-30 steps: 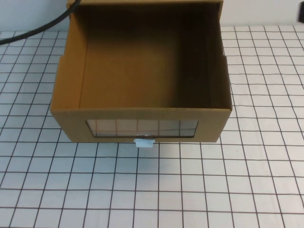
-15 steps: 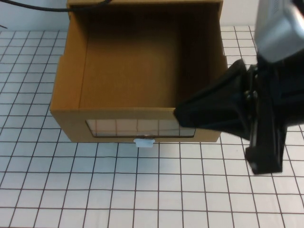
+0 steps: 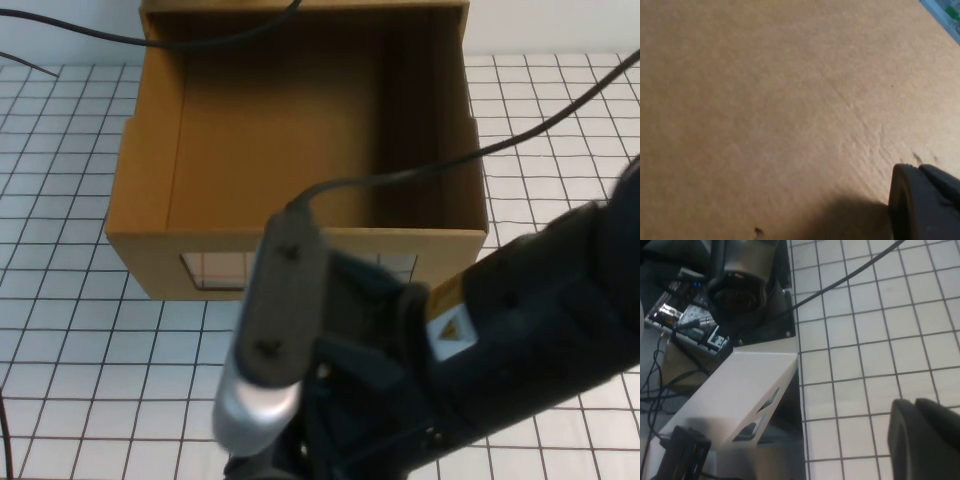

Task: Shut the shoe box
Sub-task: Press the shoe box with left arm, then close the shoe box with your right arm

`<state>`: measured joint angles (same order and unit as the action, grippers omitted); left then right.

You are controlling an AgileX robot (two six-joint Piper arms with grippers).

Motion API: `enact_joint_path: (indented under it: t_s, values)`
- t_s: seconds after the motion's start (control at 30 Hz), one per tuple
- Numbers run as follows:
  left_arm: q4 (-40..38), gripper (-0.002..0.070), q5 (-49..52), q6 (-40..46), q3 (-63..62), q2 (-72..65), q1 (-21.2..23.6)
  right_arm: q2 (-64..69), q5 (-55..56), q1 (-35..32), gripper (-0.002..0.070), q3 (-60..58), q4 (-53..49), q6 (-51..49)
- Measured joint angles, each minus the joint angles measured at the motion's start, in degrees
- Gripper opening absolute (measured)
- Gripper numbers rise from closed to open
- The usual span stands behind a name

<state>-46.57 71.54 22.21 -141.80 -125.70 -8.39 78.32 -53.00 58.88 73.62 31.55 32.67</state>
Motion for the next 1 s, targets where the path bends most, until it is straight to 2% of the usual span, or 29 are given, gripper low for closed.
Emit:
enact_joint_path:
  t_s: [0.37,0.47,0.57,0.63,0.83,1.0]
  values:
    - [0.12,-0.0005,-0.1,-2.3,-0.08,0.0,0.0,6.06,7.0,0.78,-0.0013,0.09,-0.11,7.59]
    - [0.12,-0.0005,-0.2,-2.38,-0.08,0.0,0.0,6.23,8.18,1.13,-0.0013,0.46,-4.68,8.07]
    - [0.12,-0.0005,-0.2,-2.38,-0.08,0.0,0.0,6.11,10.47,3.16,-0.0013,0.46,-14.48,6.45]
    - [0.12,-0.0005,-0.2,-2.38,-0.08,0.0,0.0,5.99,12.69,5.98,-0.0013,0.46,-23.9,1.94]
    - [0.12,-0.0005,-0.2,-2.43,-0.08,0.0,0.0,5.99,23.21,16.26,-0.0013,-3.39,-53.67,-16.92]
    - [0.2,-0.0005,-0.2,-2.51,-0.08,0.0,0.0,5.99,28.4,19.2,-0.0013,-10.42,-80.9,-38.98]
